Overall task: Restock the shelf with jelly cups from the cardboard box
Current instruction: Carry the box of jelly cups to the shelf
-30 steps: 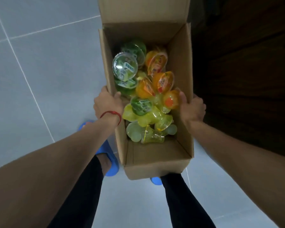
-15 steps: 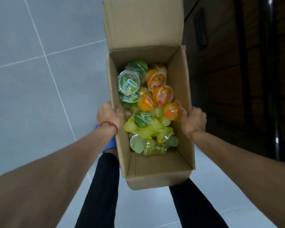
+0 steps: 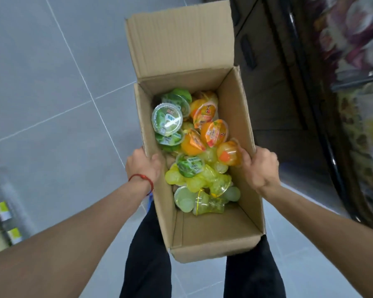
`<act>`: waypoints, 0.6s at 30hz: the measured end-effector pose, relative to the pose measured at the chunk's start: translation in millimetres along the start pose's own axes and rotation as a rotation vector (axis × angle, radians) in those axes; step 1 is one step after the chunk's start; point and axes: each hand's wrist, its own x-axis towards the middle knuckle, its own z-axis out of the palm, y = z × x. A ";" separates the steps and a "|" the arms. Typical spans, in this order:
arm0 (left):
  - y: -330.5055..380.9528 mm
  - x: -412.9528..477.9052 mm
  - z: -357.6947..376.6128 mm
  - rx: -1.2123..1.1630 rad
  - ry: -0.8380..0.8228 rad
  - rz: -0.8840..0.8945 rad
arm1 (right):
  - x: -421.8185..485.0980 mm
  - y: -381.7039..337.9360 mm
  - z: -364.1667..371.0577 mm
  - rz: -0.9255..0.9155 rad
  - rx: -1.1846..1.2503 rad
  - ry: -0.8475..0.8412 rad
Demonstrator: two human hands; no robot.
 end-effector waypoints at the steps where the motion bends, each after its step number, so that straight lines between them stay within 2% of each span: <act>1: -2.7 -1.5 -7.0 0.009 -0.009 0.024 | -12.2 -0.8 0.2 0.007 0.018 0.024; 8: -15.5 -33.8 -55.4 0.102 -0.057 0.179 | -98.7 3.5 -0.6 0.086 0.135 0.116; 18: -35.5 -152.6 -112.5 0.345 -0.155 0.489 | -285.7 49.5 -0.4 0.286 0.320 0.232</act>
